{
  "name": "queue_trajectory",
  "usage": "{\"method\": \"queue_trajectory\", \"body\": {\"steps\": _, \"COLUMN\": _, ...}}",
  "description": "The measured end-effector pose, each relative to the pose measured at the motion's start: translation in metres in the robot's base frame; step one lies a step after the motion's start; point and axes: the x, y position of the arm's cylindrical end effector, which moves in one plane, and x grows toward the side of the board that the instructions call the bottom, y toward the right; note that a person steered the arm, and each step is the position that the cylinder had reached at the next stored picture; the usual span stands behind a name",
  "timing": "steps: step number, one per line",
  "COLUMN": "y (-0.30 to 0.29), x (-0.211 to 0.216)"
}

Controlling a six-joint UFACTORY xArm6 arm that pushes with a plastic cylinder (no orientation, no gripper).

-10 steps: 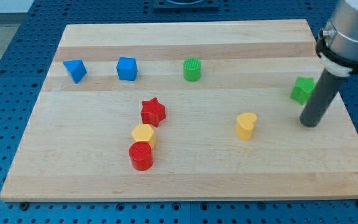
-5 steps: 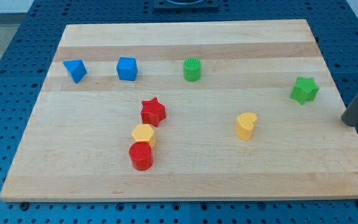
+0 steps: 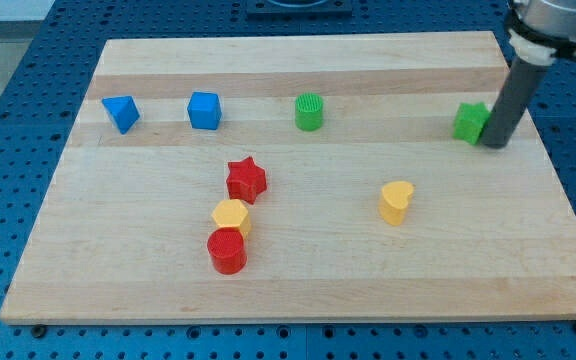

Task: Push the green star parallel to the green circle

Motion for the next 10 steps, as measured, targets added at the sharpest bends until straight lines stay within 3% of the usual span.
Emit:
{"method": "queue_trajectory", "body": {"steps": 3, "y": -0.029, "x": -0.040}}
{"method": "queue_trajectory", "body": {"steps": 7, "y": -0.014, "x": -0.082}}
{"method": "queue_trajectory", "body": {"steps": 10, "y": -0.040, "x": -0.083}}
